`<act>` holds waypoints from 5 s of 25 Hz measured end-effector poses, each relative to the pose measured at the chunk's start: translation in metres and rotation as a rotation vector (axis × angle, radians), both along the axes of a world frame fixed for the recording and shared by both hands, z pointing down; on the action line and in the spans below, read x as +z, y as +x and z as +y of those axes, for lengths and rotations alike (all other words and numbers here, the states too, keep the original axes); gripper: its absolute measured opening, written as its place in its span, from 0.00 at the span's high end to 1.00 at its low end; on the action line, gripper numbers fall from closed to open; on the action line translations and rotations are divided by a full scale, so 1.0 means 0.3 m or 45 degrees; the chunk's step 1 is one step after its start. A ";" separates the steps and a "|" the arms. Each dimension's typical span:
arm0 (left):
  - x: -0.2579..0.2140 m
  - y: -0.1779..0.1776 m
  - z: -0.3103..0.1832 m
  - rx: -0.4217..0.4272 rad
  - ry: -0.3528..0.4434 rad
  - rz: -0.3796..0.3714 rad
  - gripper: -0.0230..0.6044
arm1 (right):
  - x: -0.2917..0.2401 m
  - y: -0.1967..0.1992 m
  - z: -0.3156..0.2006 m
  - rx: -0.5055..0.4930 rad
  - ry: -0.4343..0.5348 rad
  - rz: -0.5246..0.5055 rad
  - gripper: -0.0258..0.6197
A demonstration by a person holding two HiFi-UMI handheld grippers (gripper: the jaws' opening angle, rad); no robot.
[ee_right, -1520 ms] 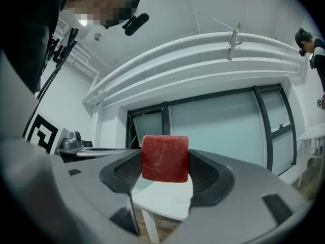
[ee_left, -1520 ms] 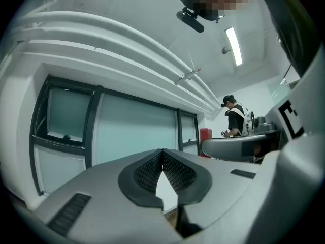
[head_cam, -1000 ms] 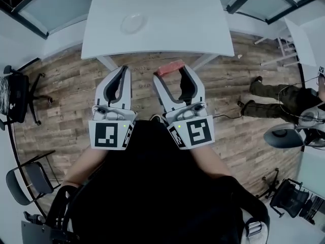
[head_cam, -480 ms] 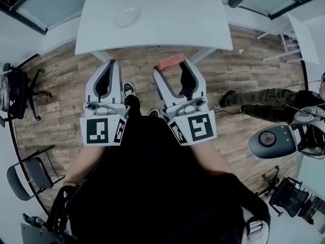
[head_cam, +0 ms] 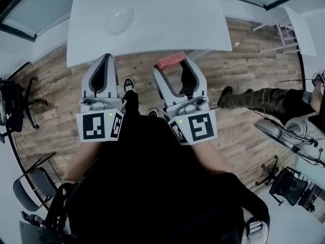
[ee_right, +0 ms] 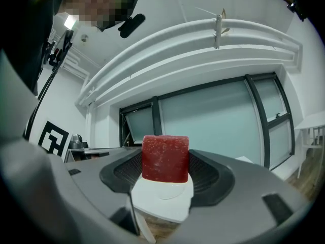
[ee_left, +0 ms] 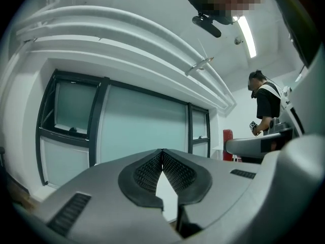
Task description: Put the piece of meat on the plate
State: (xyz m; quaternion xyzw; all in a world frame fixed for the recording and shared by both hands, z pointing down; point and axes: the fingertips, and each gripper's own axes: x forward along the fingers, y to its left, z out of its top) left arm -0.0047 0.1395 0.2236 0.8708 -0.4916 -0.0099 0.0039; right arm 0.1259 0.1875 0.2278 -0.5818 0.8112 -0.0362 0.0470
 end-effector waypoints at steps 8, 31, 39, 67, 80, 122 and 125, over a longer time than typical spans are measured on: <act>0.042 0.045 -0.268 0.093 -0.060 -0.016 0.96 | 0.030 -0.040 -0.284 0.001 -0.063 0.027 0.52; 0.083 -0.115 -0.666 0.188 -0.135 -0.018 0.96 | 0.045 -0.257 -0.711 -0.045 -0.137 0.185 0.52; 0.136 -0.116 -0.694 0.157 -0.204 -0.038 0.96 | 0.129 -0.243 -0.754 -0.088 -0.218 0.195 0.52; 0.576 -0.139 -0.714 0.085 -0.520 -0.210 0.96 | 0.611 -0.322 -0.852 -0.326 -0.600 0.311 0.52; 0.732 -0.135 -0.789 -0.032 -0.689 -0.147 0.96 | 0.809 -0.355 -0.937 -0.464 -0.779 0.388 0.52; 0.406 -0.120 -0.822 0.102 -0.376 -0.122 0.96 | 0.482 -0.336 -0.959 -0.260 -0.513 0.343 0.82; 0.307 -0.110 -0.777 0.149 -0.304 -0.113 0.96 | 0.363 -0.311 -0.931 -0.177 -0.392 0.366 0.95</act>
